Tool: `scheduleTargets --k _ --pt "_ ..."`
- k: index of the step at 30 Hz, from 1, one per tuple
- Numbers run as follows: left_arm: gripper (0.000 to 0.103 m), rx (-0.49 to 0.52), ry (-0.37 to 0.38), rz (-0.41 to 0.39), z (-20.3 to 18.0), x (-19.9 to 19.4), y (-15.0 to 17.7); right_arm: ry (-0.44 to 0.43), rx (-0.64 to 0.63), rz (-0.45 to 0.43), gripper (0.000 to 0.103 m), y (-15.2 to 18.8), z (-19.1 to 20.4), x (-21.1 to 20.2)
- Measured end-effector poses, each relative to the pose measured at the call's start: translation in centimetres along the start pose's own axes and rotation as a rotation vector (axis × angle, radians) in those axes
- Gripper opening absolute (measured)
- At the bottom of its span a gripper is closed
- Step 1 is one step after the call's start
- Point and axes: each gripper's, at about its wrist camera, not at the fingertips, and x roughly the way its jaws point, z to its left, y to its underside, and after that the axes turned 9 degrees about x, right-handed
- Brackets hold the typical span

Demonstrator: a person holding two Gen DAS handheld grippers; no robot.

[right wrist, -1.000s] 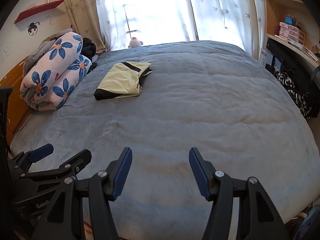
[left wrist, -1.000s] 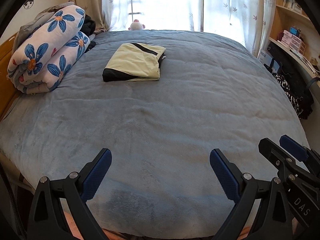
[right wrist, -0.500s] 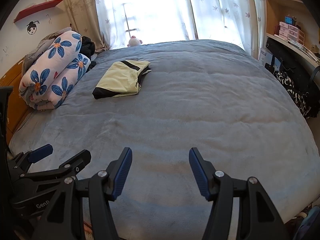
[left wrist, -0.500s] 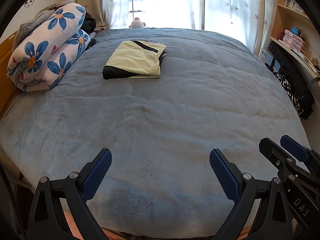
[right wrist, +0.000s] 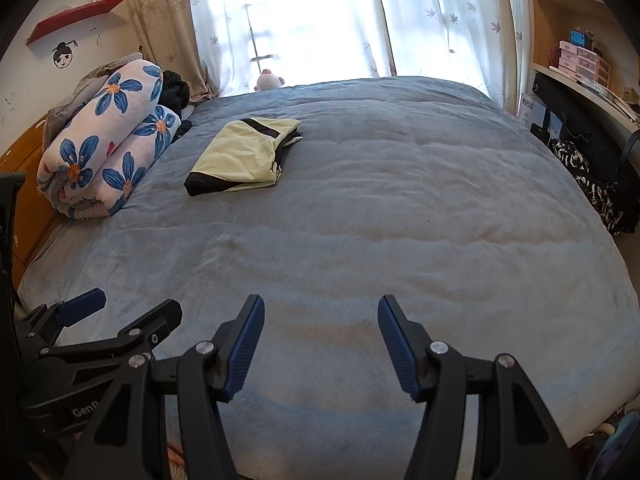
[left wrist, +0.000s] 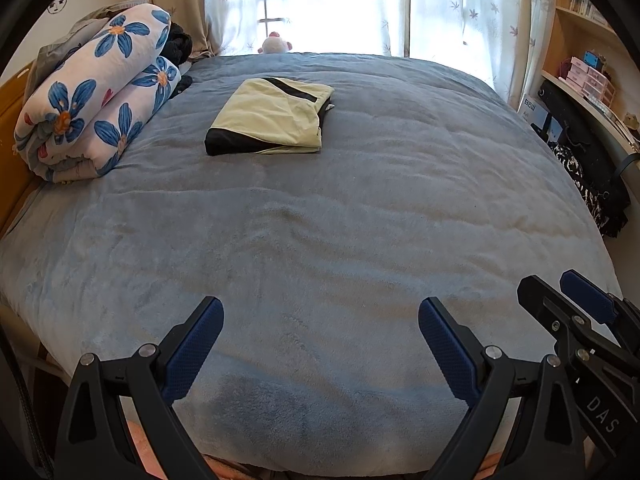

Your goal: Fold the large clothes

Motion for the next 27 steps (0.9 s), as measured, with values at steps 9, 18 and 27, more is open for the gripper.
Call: scheduleTargets --k 9,18,27 --pt "0.096 0.001 0.001 -0.001 0.12 0.10 0.03 0.000 -0.001 0.001 0.059 -0.05 -0.06 -0.01" --pt "0.096 0.000 0.002 0.000 0.04 0.04 0.01 0.000 0.000 0.001 0.059 -0.08 -0.08 -0.02" --pt "0.096 0.001 0.002 0.003 0.10 0.15 0.16 0.000 0.000 0.002 0.059 -0.09 -0.11 -0.03"
